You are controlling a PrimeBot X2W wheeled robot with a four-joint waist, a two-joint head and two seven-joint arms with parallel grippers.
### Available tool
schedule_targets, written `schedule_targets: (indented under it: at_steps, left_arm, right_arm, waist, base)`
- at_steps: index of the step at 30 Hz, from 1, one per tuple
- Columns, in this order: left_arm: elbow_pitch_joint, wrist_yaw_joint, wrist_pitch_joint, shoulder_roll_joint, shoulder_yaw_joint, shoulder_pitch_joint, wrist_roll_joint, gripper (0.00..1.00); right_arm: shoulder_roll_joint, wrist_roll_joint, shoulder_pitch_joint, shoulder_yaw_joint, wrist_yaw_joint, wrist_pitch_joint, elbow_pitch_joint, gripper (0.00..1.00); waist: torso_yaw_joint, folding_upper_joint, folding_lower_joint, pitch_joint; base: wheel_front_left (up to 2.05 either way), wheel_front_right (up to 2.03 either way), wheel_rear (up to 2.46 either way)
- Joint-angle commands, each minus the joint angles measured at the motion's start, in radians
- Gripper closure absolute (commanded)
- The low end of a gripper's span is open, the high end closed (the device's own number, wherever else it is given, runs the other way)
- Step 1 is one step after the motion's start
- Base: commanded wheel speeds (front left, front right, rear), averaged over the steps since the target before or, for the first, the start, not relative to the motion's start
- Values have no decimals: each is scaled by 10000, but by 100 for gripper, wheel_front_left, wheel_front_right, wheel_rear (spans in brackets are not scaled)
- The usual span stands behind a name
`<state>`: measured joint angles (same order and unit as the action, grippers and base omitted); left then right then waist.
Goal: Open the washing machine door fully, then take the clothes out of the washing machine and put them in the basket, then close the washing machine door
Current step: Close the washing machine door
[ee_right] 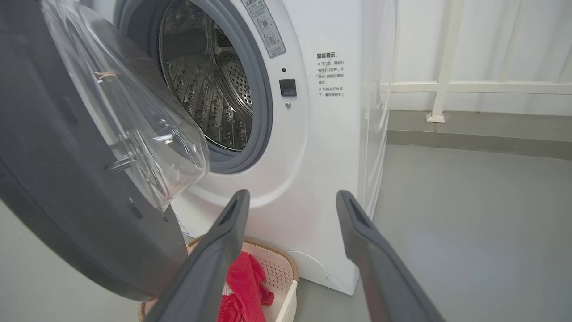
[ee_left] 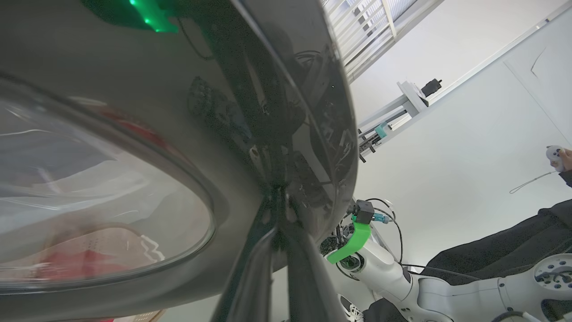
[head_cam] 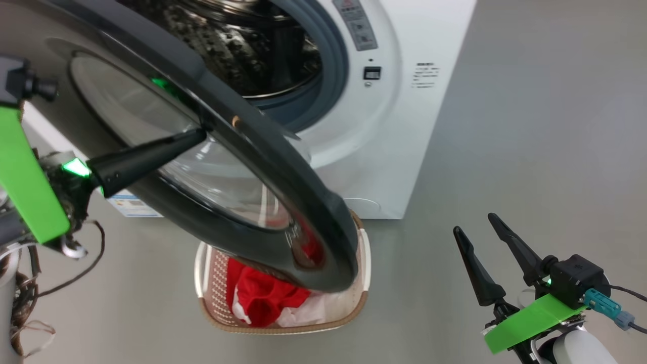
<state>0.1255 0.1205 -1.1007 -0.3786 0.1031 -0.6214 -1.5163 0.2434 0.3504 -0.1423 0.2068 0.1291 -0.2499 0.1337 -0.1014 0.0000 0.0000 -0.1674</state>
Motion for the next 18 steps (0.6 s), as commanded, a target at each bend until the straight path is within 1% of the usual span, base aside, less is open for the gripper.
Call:
schedule_targets:
  at_steps: [1,5,10,18]
  left_arm:
    - [135,102,230,-381,-348,-571,230,100]
    - [-75,102,656,-372,-231,-776,382,100]
    - [-371,102,1129,-489,-145,-1021,567,100]
    - [-1068,102,2449,-823,37,-1646,941,100]
  right_arm:
    - [-33,-151,-170,100,16,-119,-289,0]
    - [-135,-183,-236,25,16,-119,-351,0]
    - [-244,-217,-309,-12,16,-119,-403,0]
    - [-413,-260,-417,-90,16,-119,-461,0]
  waist:
    - [378,0,0,-196]
    - [752,0,0,-382]
    - [1132,0,0,-578]
    - [1747,0,0,-839]
  base:
    - [0,0,0]
    - [0,0,0]
    - [0,0,0]
    - [0,0,0]
